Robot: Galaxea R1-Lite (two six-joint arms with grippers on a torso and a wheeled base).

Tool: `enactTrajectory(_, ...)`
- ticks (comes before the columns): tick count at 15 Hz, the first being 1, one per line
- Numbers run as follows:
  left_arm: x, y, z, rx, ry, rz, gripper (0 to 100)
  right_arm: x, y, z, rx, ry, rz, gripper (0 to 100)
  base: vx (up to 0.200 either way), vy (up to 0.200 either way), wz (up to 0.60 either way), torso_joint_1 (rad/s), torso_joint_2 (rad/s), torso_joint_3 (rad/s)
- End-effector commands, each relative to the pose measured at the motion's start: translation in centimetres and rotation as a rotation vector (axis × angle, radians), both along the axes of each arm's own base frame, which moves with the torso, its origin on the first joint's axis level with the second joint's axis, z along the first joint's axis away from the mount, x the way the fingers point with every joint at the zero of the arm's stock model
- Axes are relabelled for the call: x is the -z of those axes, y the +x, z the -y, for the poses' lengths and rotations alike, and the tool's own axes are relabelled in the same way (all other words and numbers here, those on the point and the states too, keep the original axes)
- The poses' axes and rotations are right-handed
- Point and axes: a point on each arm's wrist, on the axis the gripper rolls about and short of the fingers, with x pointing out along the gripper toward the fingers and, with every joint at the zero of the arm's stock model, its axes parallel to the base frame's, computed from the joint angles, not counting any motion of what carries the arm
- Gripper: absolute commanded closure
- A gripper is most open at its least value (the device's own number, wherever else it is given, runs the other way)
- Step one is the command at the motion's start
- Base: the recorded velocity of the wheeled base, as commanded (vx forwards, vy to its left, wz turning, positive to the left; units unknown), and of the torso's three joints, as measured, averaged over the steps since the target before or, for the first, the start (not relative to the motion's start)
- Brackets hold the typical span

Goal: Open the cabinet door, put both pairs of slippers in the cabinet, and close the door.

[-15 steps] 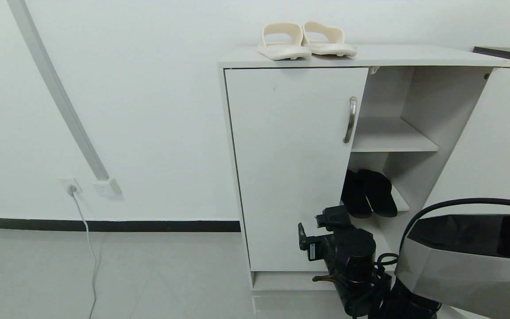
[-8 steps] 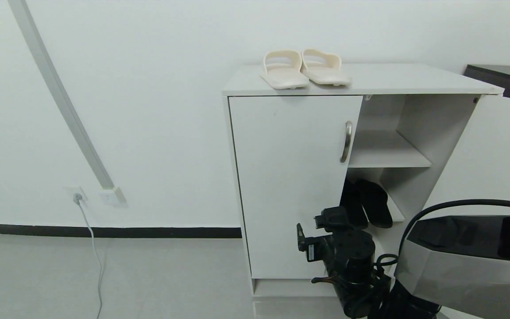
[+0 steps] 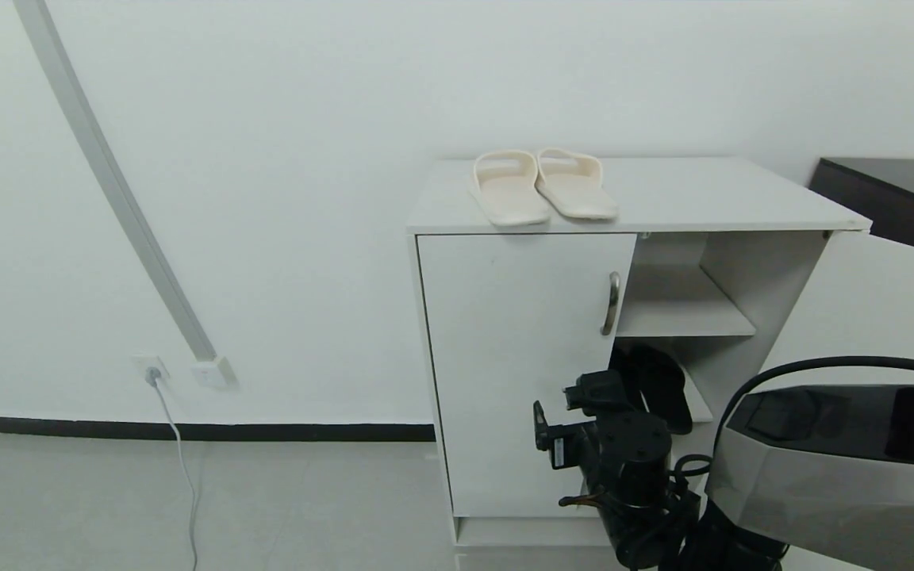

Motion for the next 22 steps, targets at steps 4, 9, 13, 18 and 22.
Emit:
enactTrajectory(4,0.01,0.01,0.00,0.000,0.000,-0.002,100,0.17,0.00,0.00,0.000,-0.003,-0.003,0,0.000,0.000,0.00,0.172,-0.48,-0.319)
enactTrajectory(9,0.01,0.01,0.00,0.000,0.000,-0.002,100,0.11,0.00,0.00,0.000,-0.002,-0.002,0,0.000,0.000,0.00,0.206,-0.51,-0.319)
enactTrajectory(13,-0.01,0.01,0.00,0.000,0.000,0.000,100,0.17,0.00,0.00,0.000,-0.003,-0.003,0,0.000,0.000,0.00,0.233,-0.55,-0.321)
enactTrajectory(18,0.01,0.01,0.00,0.000,0.000,-0.002,100,0.15,0.01,0.00,0.000,-0.002,-0.002,0,0.000,0.000,0.00,0.262,-0.59,-0.330)
enactTrajectory(22,0.01,0.01,0.00,0.000,0.000,-0.002,100,0.15,-0.04,0.04,0.000,-0.003,-0.003,0,0.000,0.000,0.00,0.206,-0.45,-0.248)
